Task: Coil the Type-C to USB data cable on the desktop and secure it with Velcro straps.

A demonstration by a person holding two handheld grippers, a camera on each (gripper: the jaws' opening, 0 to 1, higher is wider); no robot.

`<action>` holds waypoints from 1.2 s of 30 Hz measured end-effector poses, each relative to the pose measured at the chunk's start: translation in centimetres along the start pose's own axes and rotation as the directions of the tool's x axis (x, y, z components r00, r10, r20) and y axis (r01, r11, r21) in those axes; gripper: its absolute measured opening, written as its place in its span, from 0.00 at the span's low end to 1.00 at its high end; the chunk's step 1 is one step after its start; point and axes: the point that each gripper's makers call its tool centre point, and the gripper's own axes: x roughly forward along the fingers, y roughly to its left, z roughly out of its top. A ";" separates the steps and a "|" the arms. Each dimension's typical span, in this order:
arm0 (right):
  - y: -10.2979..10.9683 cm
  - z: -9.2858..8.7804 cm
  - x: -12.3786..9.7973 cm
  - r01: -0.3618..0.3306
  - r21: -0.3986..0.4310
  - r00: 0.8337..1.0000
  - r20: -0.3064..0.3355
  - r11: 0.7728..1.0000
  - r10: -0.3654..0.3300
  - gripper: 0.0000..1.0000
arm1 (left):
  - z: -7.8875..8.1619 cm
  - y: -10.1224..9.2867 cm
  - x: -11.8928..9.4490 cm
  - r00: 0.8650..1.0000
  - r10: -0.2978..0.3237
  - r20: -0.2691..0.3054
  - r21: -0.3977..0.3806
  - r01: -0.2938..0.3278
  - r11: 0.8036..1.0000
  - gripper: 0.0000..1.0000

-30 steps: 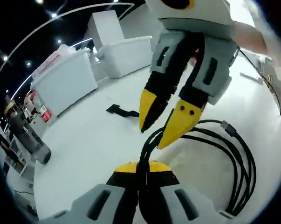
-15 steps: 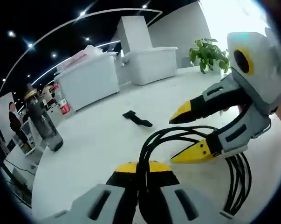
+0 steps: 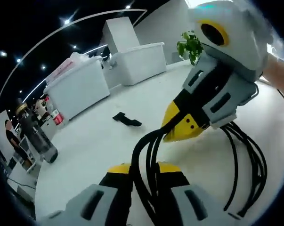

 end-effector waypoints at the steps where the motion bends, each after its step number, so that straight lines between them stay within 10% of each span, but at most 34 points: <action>1: 0.2 0.2 0.0 -0.015 -0.027 1.000 0.007 1.000 0.015 0.03 | 0.2 0.0 0.2 1.000 -0.010 0.005 -0.014 0.010 1.000 0.25; 8: 0.9 0.5 0.0 -0.077 -0.134 0.997 0.020 0.988 0.080 0.04 | 0.4 -1.0 0.7 0.997 -0.073 0.007 -0.076 0.073 0.994 0.14; 14: -0.3 1.8 -2.6 0.042 0.161 0.988 0.140 0.986 -0.065 0.19 | -0.6 -0.3 1.0 0.999 -0.015 -0.043 -0.194 0.006 0.981 0.07; 16: -2.0 2.1 -6.0 0.141 0.384 0.953 0.197 0.913 -0.230 0.23 | -0.7 0.1 1.1 0.999 -0.007 -0.047 -0.198 -0.002 0.980 0.07; 19: -2.8 -0.4 -11.5 0.169 0.724 0.891 0.178 0.668 -0.418 0.34 | -0.7 0.6 1.0 0.999 0.007 -0.050 -0.204 -0.017 0.979 0.07; 21: -2.4 -3.2 -13.0 0.248 0.777 0.866 0.089 0.578 -0.492 0.35 | -0.4 0.7 0.9 0.999 0.010 -0.034 -0.207 -0.017 0.978 0.07; 24: 0.1 -5.6 -12.1 0.270 0.803 0.889 0.004 0.531 -0.458 0.35 | 0.4 0.7 0.7 1.000 0.016 -0.010 -0.200 -0.018 0.980 0.07; 29: 3.0 -5.7 -9.7 0.259 0.818 0.907 -0.023 0.514 -0.422 0.56 | 2.0 0.2 0.0 0.999 0.023 0.047 -0.202 -0.013 0.979 0.07; 31: 3.8 -6.0 -9.1 0.280 0.813 0.913 -0.061 0.511 -0.404 0.53 | 2.2 0.0 0.0 0.998 0.025 0.053 -0.198 -0.014 0.980 0.07; 33: 3.8 -6.6 -9.0 0.340 0.759 0.906 -0.106 0.555 -0.411 0.53 | 2.3 -0.2 0.0 0.998 0.024 0.056 -0.190 -0.013 0.982 0.07; 36: 4.1 -6.7 -8.3 0.322 0.773 0.918 -0.114 0.546 -0.380 0.52 | 2.5 -0.4 -0.2 0.998 0.019 0.062 -0.183 -0.007 0.983 0.07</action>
